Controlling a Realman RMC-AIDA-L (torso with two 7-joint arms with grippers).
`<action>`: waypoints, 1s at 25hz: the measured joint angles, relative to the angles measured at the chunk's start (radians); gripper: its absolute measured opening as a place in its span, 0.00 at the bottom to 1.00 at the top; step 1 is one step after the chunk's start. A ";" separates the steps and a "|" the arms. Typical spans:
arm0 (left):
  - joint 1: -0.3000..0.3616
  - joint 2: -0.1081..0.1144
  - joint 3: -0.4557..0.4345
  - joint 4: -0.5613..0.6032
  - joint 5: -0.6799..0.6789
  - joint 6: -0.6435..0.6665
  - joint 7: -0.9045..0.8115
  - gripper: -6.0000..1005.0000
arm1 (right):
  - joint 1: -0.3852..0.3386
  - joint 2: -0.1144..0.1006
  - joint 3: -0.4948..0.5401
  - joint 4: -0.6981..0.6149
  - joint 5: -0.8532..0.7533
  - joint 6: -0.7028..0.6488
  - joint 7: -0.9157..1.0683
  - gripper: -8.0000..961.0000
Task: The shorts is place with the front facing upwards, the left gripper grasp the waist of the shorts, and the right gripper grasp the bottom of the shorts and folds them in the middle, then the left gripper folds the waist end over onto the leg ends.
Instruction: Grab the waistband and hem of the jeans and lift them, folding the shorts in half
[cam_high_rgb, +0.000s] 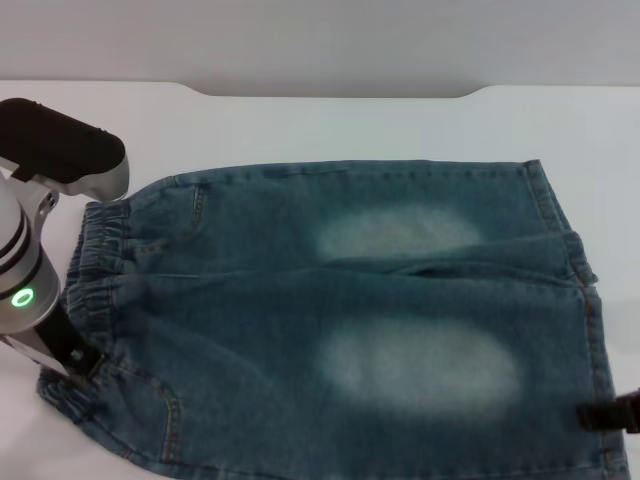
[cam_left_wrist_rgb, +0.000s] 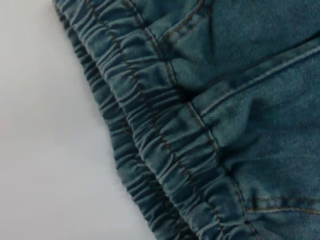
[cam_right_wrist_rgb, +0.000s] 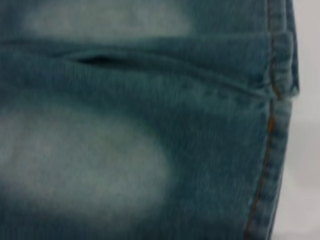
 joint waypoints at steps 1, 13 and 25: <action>0.000 0.000 0.001 0.000 0.000 0.000 0.000 0.06 | -0.001 0.000 -0.003 -0.007 0.000 -0.001 0.000 0.76; -0.006 0.000 0.009 0.001 0.000 -0.003 0.000 0.06 | -0.010 -0.002 -0.030 -0.082 0.038 -0.048 0.000 0.75; -0.015 0.000 0.008 0.006 0.000 -0.005 0.003 0.06 | -0.011 -0.002 -0.030 -0.091 0.037 -0.038 -0.001 0.75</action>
